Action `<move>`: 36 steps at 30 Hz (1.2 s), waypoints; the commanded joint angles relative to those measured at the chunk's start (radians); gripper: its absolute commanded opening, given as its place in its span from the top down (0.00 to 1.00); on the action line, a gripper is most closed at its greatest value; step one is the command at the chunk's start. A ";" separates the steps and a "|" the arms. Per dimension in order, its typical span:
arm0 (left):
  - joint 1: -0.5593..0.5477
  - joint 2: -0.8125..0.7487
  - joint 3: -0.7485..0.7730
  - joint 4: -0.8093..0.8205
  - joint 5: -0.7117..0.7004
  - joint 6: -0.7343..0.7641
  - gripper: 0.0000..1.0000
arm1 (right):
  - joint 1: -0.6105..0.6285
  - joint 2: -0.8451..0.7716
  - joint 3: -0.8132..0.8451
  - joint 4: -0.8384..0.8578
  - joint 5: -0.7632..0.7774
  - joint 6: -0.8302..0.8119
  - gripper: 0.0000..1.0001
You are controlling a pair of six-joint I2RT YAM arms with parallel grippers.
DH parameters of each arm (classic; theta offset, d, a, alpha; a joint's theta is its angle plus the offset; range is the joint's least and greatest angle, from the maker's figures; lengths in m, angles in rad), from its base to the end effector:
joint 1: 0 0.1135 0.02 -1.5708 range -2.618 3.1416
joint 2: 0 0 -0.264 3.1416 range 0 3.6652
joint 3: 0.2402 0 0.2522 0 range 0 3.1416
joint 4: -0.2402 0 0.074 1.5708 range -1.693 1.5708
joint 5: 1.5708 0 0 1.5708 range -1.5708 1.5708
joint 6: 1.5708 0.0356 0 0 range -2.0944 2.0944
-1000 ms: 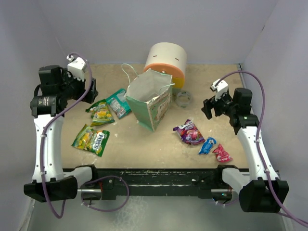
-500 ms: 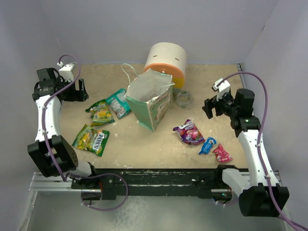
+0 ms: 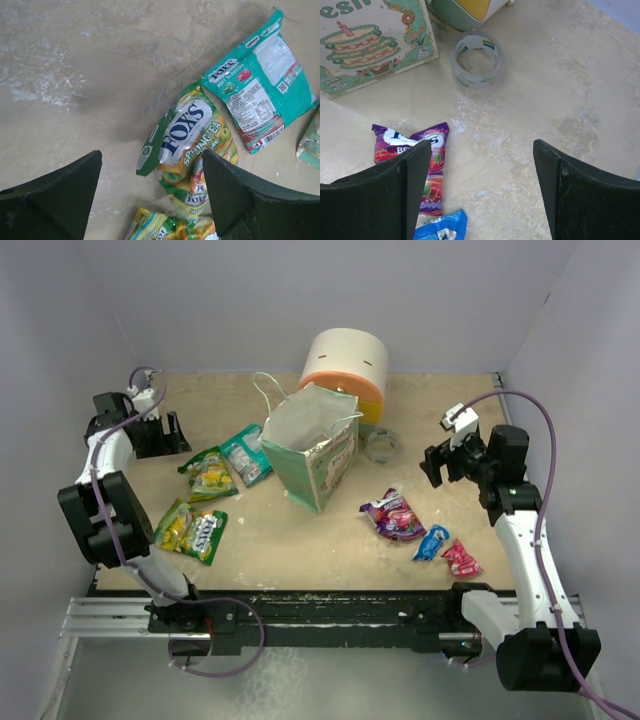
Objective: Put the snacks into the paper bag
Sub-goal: Pick up the snack from the center of the board.
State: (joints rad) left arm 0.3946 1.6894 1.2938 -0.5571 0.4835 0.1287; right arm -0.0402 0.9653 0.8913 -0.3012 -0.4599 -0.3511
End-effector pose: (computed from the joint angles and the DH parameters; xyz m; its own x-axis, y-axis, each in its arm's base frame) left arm 0.3401 0.1237 0.2506 -0.7579 -0.1925 -0.6233 0.0057 0.9535 -0.3014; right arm 0.2175 0.0071 0.3335 -0.2143 -0.2998 -0.9296 -0.4796 0.8614 -0.1673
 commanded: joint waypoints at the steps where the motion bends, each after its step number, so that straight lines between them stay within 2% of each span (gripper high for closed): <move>1: 0.014 0.059 0.008 0.059 0.062 -0.025 0.16 | -0.003 -0.011 -0.006 0.021 -0.010 0.006 0.15; 14: 0.024 0.226 -0.004 0.002 0.243 0.002 0.22 | -0.003 -0.013 -0.012 0.022 0.004 0.003 0.15; 19: 0.024 0.275 -0.001 -0.023 0.303 0.007 0.26 | -0.003 -0.011 -0.012 0.022 0.007 0.003 0.16; 28: 0.024 0.306 0.008 -0.039 0.390 0.016 0.52 | -0.003 -0.010 -0.014 0.024 0.016 0.001 0.15; 31: 0.024 0.291 0.016 -0.061 0.406 0.036 0.63 | -0.003 -0.010 -0.015 0.024 0.019 -0.001 0.15; 36: 0.024 0.230 0.032 -0.103 0.394 0.084 0.74 | -0.003 -0.008 -0.015 0.025 0.022 -0.001 0.15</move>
State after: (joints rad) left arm 0.4122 1.9839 1.2942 -0.6174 0.8379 0.1497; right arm -0.0402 0.9653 0.8764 -0.3012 -0.4549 -0.3511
